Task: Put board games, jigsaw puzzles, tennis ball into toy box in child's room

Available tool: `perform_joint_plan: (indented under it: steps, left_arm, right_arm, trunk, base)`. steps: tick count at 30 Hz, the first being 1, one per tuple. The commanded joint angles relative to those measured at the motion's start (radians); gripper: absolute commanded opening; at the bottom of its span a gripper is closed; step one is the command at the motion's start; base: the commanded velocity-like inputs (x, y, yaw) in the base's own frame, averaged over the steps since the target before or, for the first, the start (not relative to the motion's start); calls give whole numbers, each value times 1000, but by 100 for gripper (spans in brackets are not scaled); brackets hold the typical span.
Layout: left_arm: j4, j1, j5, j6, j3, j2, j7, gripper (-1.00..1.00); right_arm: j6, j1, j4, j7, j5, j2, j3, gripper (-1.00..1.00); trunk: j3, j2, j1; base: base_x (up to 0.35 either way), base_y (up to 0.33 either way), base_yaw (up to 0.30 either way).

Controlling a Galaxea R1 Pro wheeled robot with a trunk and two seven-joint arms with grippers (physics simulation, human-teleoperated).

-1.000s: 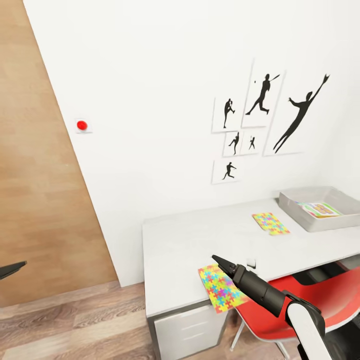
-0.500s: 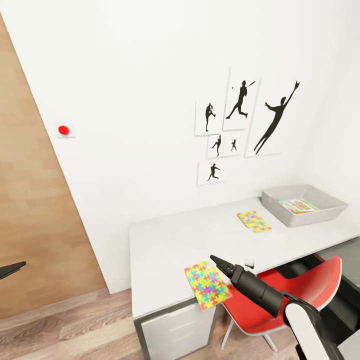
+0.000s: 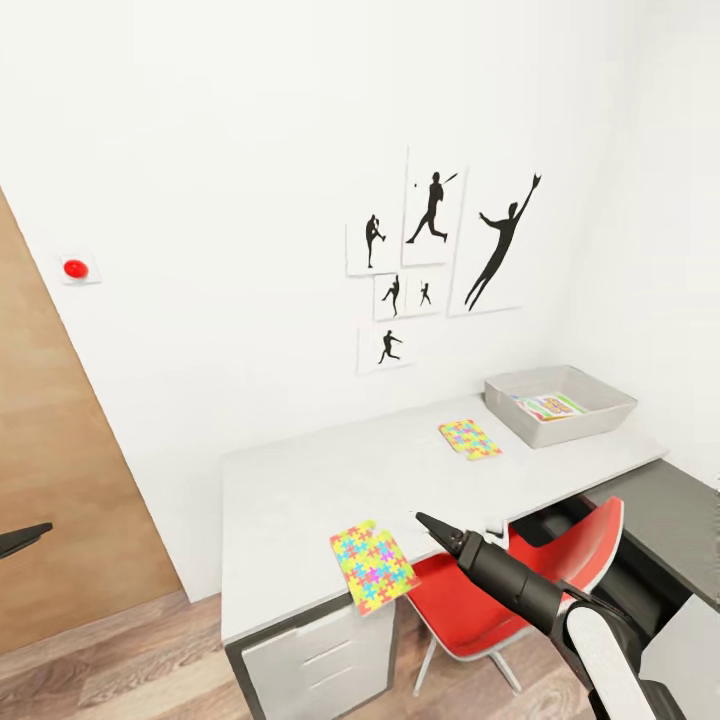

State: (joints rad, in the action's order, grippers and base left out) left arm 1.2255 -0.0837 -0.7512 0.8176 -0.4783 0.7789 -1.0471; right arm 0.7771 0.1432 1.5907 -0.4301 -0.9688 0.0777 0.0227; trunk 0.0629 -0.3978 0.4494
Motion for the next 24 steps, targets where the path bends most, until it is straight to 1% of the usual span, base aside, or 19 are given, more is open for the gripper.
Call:
perform_joint_plan:
  steps: [1,8,11,17,24]
  left_arm:
    - [0,-1,-4,6,0,0,-1,100]
    - [0,-1,-4,6,0,0,-1,100]
    - [0,-1,-4,6,0,0,-1,100]
    - [4,-1,-4,7,0,0,-1,100]
    - [34,-1,-4,14,0,0,-1,100]
  right_arm:
    - [5,1,0,-3,-1,0,1,100]
    - [4,1,-1,-2,-1,1,-2,100]
    - [4,1,-1,-2,-1,1,-2,100]
    - [4,1,-1,-2,-1,1,-3,100]
    - [4,1,-2,-2,-1,1,-3,100]
  trunk:
    - [2,-2,1]
    - [0,-2,1]
    - [0,-2,1]
    - [-5,-2,1]
    - [-12,-2,1]
  base:
    - [-6,-171,-52]
    - [-3,-229,-24]
    - [-1,-150,-49]
    - [0,-56,-146]
    - [0,-14,-194]
